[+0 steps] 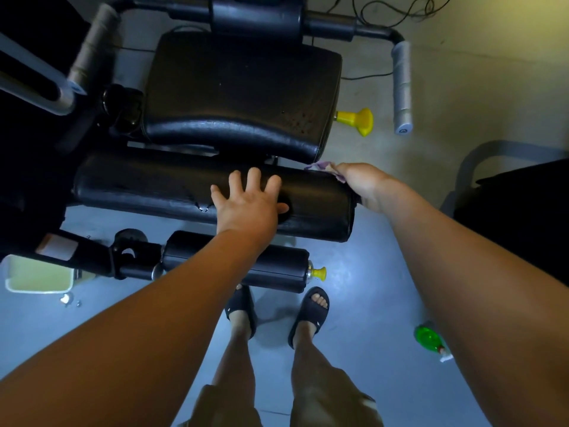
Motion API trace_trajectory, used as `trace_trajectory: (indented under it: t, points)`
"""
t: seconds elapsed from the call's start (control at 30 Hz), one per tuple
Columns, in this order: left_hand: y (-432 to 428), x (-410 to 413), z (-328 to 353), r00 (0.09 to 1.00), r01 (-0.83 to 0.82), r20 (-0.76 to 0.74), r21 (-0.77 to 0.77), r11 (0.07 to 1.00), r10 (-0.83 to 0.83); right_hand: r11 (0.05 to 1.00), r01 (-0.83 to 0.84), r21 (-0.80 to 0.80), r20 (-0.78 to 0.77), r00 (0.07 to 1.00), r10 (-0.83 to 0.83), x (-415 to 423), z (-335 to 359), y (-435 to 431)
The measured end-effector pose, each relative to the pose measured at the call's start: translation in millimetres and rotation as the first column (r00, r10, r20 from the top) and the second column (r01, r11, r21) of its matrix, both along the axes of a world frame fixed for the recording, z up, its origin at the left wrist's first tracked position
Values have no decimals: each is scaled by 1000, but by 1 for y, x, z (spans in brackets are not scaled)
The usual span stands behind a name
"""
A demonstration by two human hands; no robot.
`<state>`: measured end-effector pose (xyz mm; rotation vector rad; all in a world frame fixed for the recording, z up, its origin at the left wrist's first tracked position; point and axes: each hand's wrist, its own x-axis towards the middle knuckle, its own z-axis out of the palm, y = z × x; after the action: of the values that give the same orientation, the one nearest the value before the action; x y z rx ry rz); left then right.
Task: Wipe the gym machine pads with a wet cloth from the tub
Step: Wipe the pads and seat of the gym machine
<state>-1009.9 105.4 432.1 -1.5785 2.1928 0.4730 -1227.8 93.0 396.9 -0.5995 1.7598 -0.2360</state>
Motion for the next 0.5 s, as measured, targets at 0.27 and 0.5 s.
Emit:
trace_trajectory:
  t: [0.27,0.5]
  points:
    - [5,-3,-2,1000,-31,3,-11,999,31,912,-406,-61,-197,900,388,7,4,-6]
    - [6,-5,-1,999,-41,21,-20,999,41,647,-594,-478,-418,801,428,2,9,51]
